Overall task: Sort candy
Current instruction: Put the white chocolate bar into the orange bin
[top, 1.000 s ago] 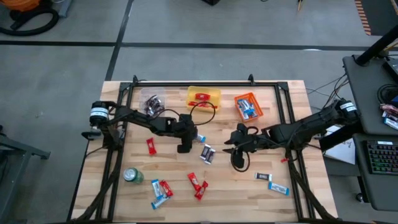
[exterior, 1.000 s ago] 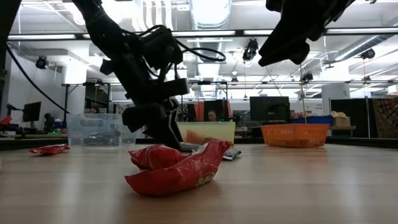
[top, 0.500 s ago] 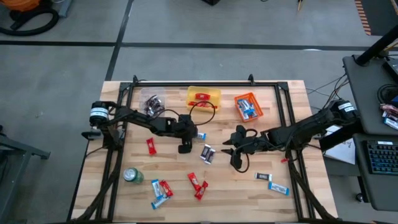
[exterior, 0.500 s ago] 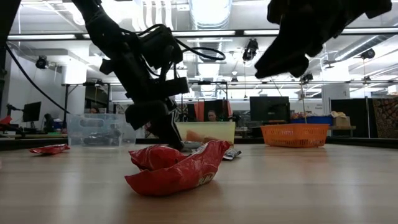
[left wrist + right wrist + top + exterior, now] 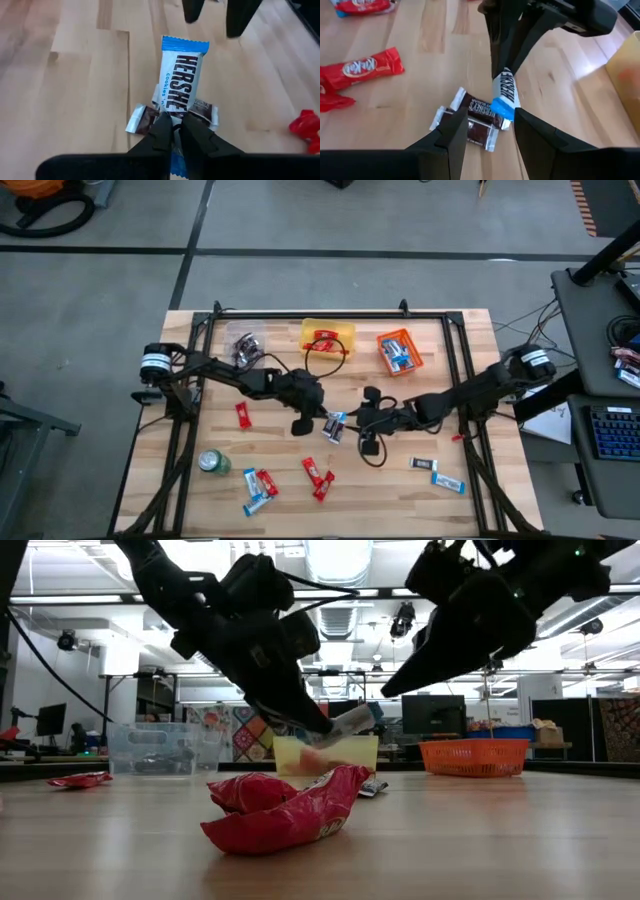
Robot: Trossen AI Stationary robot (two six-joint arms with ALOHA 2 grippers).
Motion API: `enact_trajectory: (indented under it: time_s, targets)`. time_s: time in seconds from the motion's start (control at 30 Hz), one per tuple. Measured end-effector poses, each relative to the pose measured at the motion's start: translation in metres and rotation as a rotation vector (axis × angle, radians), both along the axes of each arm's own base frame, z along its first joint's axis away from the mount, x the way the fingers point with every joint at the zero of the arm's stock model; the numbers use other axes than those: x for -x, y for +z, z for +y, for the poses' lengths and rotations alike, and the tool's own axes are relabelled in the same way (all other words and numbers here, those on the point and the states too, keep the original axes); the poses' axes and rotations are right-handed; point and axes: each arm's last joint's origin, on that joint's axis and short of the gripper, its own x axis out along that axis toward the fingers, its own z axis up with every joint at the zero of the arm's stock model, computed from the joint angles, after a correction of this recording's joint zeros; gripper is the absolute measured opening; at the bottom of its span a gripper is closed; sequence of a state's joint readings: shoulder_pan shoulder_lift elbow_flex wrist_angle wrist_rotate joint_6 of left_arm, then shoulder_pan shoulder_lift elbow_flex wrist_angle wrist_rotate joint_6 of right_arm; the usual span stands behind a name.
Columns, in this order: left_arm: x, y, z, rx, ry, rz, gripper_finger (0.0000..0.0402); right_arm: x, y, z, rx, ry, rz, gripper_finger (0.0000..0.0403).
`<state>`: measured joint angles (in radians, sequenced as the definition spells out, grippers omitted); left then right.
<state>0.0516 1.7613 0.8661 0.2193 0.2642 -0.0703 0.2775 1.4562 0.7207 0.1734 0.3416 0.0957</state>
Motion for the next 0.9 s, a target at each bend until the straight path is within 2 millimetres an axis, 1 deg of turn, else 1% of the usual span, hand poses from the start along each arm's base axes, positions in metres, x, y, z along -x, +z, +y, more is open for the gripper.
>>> enact_trajectory:
  time_s: [0.17, 0.33, 0.57, 0.77, 0.9]
  targets:
    - [-0.002, 0.003, -0.005, 0.056, 0.023, -0.017, 0.0006, -0.007, -0.006, 0.002, 0.024, 0.009, 0.023, 0.0151]
    - [-0.004, 0.005, -0.015, 0.082, -0.020, -0.048, 0.0005, -0.013, -0.010, 0.003, 0.055, -0.010, 0.033, 0.0150]
    - [-0.006, 0.007, -0.022, 0.100, -0.032, -0.069, 0.0005, -0.015, -0.010, 0.003, 0.079, -0.001, 0.018, 0.0147]
    - [-0.006, 0.008, -0.023, 0.107, -0.027, -0.077, 0.0005, -0.015, -0.007, 0.004, 0.080, 0.028, 0.007, 0.0122]
    - [-0.007, 0.008, -0.023, 0.109, -0.022, -0.083, 0.0006, -0.016, -0.006, 0.005, 0.067, 0.063, -0.005, 0.0084]
